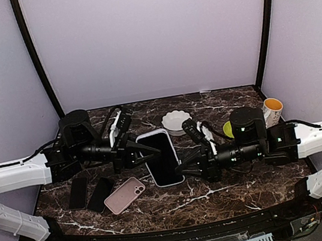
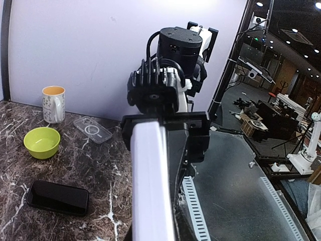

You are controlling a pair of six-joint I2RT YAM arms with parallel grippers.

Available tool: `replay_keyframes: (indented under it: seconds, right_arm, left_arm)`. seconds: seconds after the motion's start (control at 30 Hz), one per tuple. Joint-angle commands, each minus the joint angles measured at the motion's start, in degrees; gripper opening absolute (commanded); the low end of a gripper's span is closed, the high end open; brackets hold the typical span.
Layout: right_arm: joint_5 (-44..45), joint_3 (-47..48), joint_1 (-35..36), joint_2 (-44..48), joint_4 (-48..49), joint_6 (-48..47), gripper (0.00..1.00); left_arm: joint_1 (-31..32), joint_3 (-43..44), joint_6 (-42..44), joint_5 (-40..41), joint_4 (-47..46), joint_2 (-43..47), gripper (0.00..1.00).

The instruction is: Put the phone into the phone case

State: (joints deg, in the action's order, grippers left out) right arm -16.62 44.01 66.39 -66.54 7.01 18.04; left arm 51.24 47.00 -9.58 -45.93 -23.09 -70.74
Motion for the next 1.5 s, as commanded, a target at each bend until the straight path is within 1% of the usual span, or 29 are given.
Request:
replay_keyframes:
  seconds: [0.0, 0.03, 0.07, 0.1, 0.13, 0.23, 0.3, 0.33, 0.47, 0.5, 0.57, 0.63, 0.67, 0.7, 0.73, 0.77, 0.8, 0.83, 0.87, 0.93, 1.0, 1.1, 1.2, 1.3, 1.33, 1.4, 1.47]
  right_arm:
    - [2.5, -2.0, -0.4, 1.8, 4.6, 4.3, 0.04]
    - [2.8, -2.5, -0.4, 2.1, 4.1, 4.4, 0.29]
    - [2.9, -2.8, -0.4, 2.1, 3.8, 4.8, 0.47]
    - [2.6, -2.8, -0.4, 1.7, 3.7, 4.9, 0.55]
    - [2.4, -2.5, -0.3, 1.3, 3.8, 4.9, 0.57]
    - [1.4, 1.1, -0.2, 0.1, 4.7, 2.9, 0.60]
    - [0.8, 4.2, -0.2, -1.0, 4.7, 0.7, 0.58]
    - [1.0, 5.4, -0.2, -1.6, 4.3, -0.2, 0.53]
    - [2.4, 7.2, -0.3, -3.7, 2.9, -1.2, 0.05]
    - [2.4, 7.1, -0.4, -3.8, 3.0, -0.8, 0.00]
    - [2.0, 6.5, -0.7, -3.5, 3.6, 0.3, 0.00]
    - [3.7, 5.7, -1.7, -2.5, 3.3, 2.7, 0.00]
    - [4.5, 5.3, -2.7, -2.1, 2.3, 4.3, 0.00]
    - [4.6, 4.7, -4.3, -1.9, 1.1, 6.2, 0.00]
    - [4.5, 4.1, -6.0, -1.9, 0.0, 8.1, 0.00]
    - [4.6, 3.5, -8.0, -2.6, -1.0, 11.0, 0.00]
    - [4.7, 3.4, -10.0, -4.0, -2.5, 13.0, 0.00]
    - [4.1, 3.4, -11.8, -5.6, -3.7, 14.8, 0.00]
    - [2.6, 3.4, -13.4, -7.8, -3.7, 16.4, 0.00]
    - [-1.2, 4.2, -15.6, -12.3, -1.8, 18.5, 0.00]
    - [-3.1, 6.1, -16.9, -16.5, -1.8, 19.2, 0.00]
    - [-7.1, 7.9, -19.7, -22.5, -1.3, 21.0, 0.00]
    - [-12.7, 6.8, -22.2, -26.7, 2.7, 24.1, 0.00]
    - [-15.8, 4.8, -24.5, -29.7, 3.4, 26.7, 0.00]
    - [-15.2, 4.8, -24.7, -30.7, 2.3, 26.7, 0.08]
    - [-12.8, 5.7, -24.9, -31.5, -1.7, 25.3, 0.29]
    - [-8.8, 6.9, -24.9, -31.1, -6.4, 23.4, 0.39]
  left_arm:
    - [0.9, 2.8, 2.4, -0.3, -4.4, 1.3, 0.00]
    - [0.9, 3.0, 2.6, -0.2, -4.0, 1.3, 0.00]
    - [0.9, 3.1, 2.7, 0.0, -3.9, 1.3, 0.00]
    - [0.9, 3.0, 2.7, 0.0, -4.0, 1.3, 0.00]
    - [0.8, 3.0, 2.5, 0.0, -4.1, 1.0, 0.00]
    - [0.8, 3.1, 2.1, -0.5, -4.2, 0.0, 0.00]
    - [0.8, 3.2, 1.5, -0.8, -4.3, -0.7, 0.00]
    - [0.8, 3.2, 1.2, -1.0, -4.4, -1.0, 0.00]
    - [0.9, 3.0, 1.2, -0.8, -4.2, -0.5, 0.00]
    - [0.8, 3.0, 1.3, -0.8, -4.0, -0.5, 0.00]
    - [0.8, 2.9, 1.4, -0.6, -3.4, -0.5, 0.00]
    - [0.8, 2.9, 1.3, 0.2, -2.0, -0.6, 0.01]
    - [0.8, 3.4, 1.3, 2.7, 0.5, -0.7, 0.12]
    - [0.7, 3.7, 1.2, 8.3, 2.4, -0.8, 0.51]
    - [0.4, 4.8, 1.2, 12.3, 7.8, -1.4, 0.70]
    - [-0.1, 5.5, 1.0, 19.7, 10.6, -2.7, 0.92]
    - [-1.5, 7.0, 0.7, 22.8, 16.8, -3.6, 0.95]
    - [-2.6, 7.8, -0.5, 27.2, 19.8, -6.0, 0.98]
    - [-4.9, 9.1, -1.4, 28.3, 25.2, -7.2, 0.99]
    - [-7.4, 9.7, -4.1, 29.7, 30.1, -10.1, 0.99]
    - [-8.4, 9.5, -5.5, 31.5, 32.7, -11.5, 0.99]
    - [-8.6, 8.2, -5.5, 33.0, 33.7, -11.9, 0.99]
    - [-8.8, 8.2, -4.6, 35.0, 36.9, -13.0, 0.99]
    - [-9.3, 9.8, -3.5, 37.8, 43.8, -15.8, 0.99]
    - [-9.4, 10.2, -3.0, 38.5, 45.1, -17.0, 0.99]
    - [-9.4, 11.0, -2.1, 39.5, 48.8, -18.5, 0.99]
    - [-9.5, 11.6, -0.7, 40.9, 52.0, -19.9, 0.92]
